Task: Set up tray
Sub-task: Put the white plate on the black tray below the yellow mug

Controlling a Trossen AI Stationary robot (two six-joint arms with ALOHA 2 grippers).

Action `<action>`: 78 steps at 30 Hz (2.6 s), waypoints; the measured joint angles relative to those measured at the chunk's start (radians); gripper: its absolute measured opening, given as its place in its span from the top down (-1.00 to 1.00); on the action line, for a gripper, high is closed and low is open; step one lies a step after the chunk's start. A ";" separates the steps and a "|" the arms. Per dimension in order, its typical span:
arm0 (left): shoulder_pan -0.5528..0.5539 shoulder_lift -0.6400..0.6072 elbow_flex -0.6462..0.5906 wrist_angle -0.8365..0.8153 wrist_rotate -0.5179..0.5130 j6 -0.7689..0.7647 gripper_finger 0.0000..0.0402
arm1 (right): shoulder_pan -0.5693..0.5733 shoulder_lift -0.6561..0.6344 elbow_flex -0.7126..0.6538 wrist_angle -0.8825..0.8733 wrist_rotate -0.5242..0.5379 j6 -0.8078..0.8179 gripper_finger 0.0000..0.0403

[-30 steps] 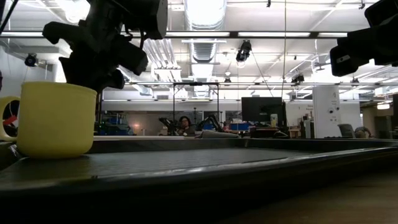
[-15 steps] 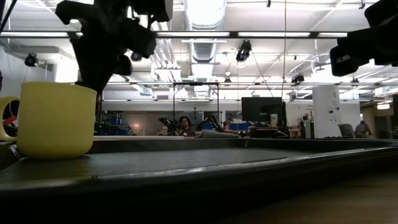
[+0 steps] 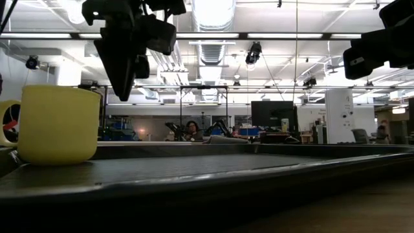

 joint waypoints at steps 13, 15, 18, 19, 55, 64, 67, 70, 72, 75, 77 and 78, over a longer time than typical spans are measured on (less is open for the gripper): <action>-0.007 -0.008 -0.002 -0.004 0.002 0.071 0.57 | 0.000 0.000 0.000 0.000 0.000 0.000 0.66; -0.007 -0.008 -0.002 -0.004 0.002 0.077 0.57 | 0.000 0.000 0.000 0.000 0.000 0.000 0.66; -0.007 -0.008 -0.002 -0.006 0.002 0.077 0.57 | 0.000 0.000 0.000 0.000 0.000 0.000 0.66; -0.007 -0.008 -0.002 -0.005 0.002 0.077 0.57 | 0.000 0.000 0.000 0.000 0.000 0.000 0.66; 0.042 -0.007 -0.061 0.115 -0.215 0.139 0.57 | 0.000 0.000 0.000 0.000 0.000 0.000 0.66; 0.116 -0.006 -0.154 0.135 -0.216 0.127 0.57 | 0.000 0.000 0.000 0.000 0.000 0.000 0.66; 0.131 -0.006 -0.180 0.141 -0.216 0.127 0.57 | 0.000 0.000 0.000 0.000 0.000 0.000 0.66; 0.142 -0.006 -0.196 0.145 -0.216 0.127 0.57 | 0.000 0.000 0.000 0.000 0.000 0.000 0.66; 0.147 -0.006 -0.206 0.156 -0.216 0.127 0.57 | 0.000 0.000 0.000 0.000 0.000 0.000 0.66; 0.151 -0.006 -0.212 0.177 -0.216 0.127 0.57 | 0.000 0.000 0.000 0.000 0.000 0.000 0.66; 0.152 -0.006 -0.221 0.199 -0.216 0.130 0.57 | 0.000 0.000 0.000 0.000 0.000 0.000 0.66; 0.151 -0.006 -0.226 0.215 -0.216 0.132 0.57 | 0.000 0.000 0.000 0.000 0.000 0.000 0.66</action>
